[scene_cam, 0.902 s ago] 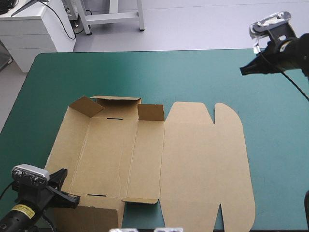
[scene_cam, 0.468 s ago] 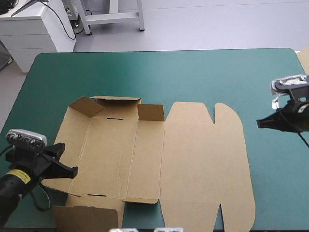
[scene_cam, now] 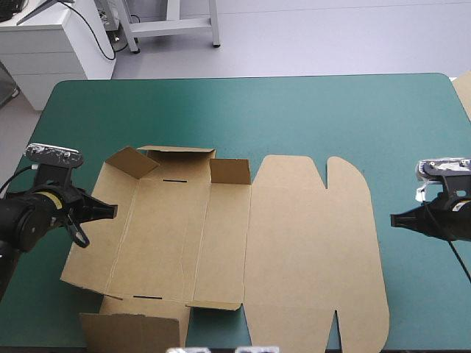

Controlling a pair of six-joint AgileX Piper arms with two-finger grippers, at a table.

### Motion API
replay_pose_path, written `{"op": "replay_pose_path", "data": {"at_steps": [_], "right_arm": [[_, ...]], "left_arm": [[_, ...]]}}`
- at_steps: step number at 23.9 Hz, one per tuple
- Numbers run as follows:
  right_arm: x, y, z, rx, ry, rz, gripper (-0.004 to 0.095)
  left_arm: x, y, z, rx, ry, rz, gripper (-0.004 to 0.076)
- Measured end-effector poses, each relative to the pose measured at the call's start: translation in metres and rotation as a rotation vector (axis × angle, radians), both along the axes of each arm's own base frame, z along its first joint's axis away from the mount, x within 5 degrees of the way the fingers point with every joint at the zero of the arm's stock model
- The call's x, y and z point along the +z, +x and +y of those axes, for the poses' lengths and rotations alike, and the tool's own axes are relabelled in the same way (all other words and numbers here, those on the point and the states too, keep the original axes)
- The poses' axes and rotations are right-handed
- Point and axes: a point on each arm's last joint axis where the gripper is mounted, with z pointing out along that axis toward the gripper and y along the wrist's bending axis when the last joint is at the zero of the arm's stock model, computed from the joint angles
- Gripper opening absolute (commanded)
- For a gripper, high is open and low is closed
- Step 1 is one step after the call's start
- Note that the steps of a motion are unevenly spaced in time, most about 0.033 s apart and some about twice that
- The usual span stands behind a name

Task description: Fold the box

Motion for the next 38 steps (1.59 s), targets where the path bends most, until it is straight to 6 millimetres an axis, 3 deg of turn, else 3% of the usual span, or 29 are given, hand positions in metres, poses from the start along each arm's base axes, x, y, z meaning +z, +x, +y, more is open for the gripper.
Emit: {"op": "replay_pose_path", "data": {"at_steps": [7,17,21,23,26,27,32,36,38], "right_arm": [[-0.019,0.002,0.002,0.002,0.026,-0.001,0.0089],[-0.02,0.006,0.009,0.056,0.084,-0.048,0.0087],[-0.019,0.006,0.01,0.071,0.085,-0.056,0.0087],[-0.019,0.007,0.011,0.082,0.096,-0.063,0.0087],[-0.018,0.007,0.011,0.089,0.091,-0.077,0.0087],[-0.018,0.008,0.011,0.092,0.087,-0.081,0.0087],[-0.017,0.008,0.011,0.096,0.079,-0.092,0.0087],[-0.017,0.008,0.011,0.097,0.078,-0.092,0.0087],[-0.017,0.008,0.011,0.098,0.079,-0.092,0.0087]], "left_arm": [[-0.018,0.022,0.041,0.188,-0.034,0.123,-0.0008],[-0.037,0.022,0.094,0.279,-0.31,0.232,-0.0008],[-0.043,0.021,0.1,0.277,-0.313,0.286,0.0016],[-0.045,0.021,0.1,0.27,-0.318,0.309,0.0111],[-0.046,0.019,0.099,0.264,-0.327,0.335,0.0356],[-0.046,0.019,0.099,0.263,-0.327,0.336,0.0392],[-0.052,0.022,0.096,0.24,-0.361,0.35,0.0405],[-0.091,0.012,0.089,0.185,-0.407,0.472,0.0405],[-0.1,0.008,0.086,0.165,-0.42,0.498,0.0405]]}}
